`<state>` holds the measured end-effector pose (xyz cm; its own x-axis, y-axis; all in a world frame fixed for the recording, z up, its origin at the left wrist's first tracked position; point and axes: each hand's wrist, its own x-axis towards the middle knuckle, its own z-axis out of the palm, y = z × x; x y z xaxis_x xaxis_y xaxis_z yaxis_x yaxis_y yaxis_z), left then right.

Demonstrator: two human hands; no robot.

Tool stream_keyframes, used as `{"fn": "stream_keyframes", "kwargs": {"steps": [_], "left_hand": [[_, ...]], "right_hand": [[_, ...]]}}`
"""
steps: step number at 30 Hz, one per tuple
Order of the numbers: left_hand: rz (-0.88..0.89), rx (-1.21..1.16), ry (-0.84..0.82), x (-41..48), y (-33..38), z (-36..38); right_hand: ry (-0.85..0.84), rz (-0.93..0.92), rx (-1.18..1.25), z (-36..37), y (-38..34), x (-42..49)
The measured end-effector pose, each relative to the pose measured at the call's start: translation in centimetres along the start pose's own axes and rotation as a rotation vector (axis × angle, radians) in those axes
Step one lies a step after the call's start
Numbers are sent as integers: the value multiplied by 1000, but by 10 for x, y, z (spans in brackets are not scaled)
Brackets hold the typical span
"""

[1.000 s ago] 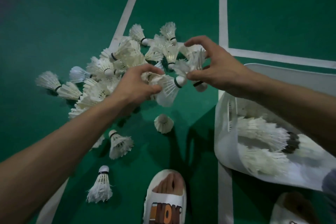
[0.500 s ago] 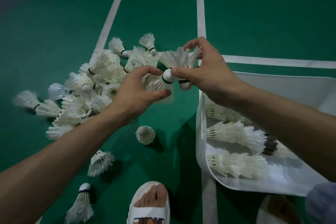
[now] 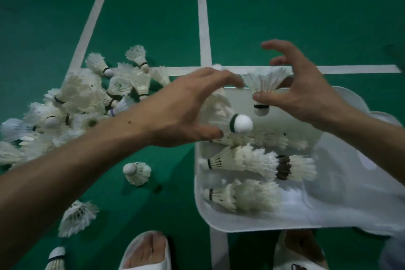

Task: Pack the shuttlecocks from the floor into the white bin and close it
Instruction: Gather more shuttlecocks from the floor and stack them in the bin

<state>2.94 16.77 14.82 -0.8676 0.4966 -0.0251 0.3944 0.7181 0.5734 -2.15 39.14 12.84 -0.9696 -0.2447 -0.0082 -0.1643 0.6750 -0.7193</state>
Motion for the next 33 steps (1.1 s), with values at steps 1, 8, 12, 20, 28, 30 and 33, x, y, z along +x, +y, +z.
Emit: {"fn": "stream_keyframes", "kwargs": {"steps": [1, 8, 12, 20, 28, 30, 33], "left_hand": [[43, 14, -79, 7, 7, 4], [128, 198, -505, 50, 34, 59], [146, 291, -610, 62, 41, 80], [70, 304, -735, 65, 35, 102], [9, 261, -699, 63, 41, 104], [-20, 239, -689, 65, 41, 102], [-34, 243, -708, 71, 45, 102]], "right_hand": [[-29, -35, -92, -5, 7, -5], [-208, -56, -276, -33, 53, -23], [-240, -30, -236, -43, 75, -32], [-338, 31, -133, -48, 101, -51], [-133, 85, -121, -47, 104, -59], [-166, 63, -147, -50, 101, -62], [-334, 16, -221, -48, 97, -66]]}}
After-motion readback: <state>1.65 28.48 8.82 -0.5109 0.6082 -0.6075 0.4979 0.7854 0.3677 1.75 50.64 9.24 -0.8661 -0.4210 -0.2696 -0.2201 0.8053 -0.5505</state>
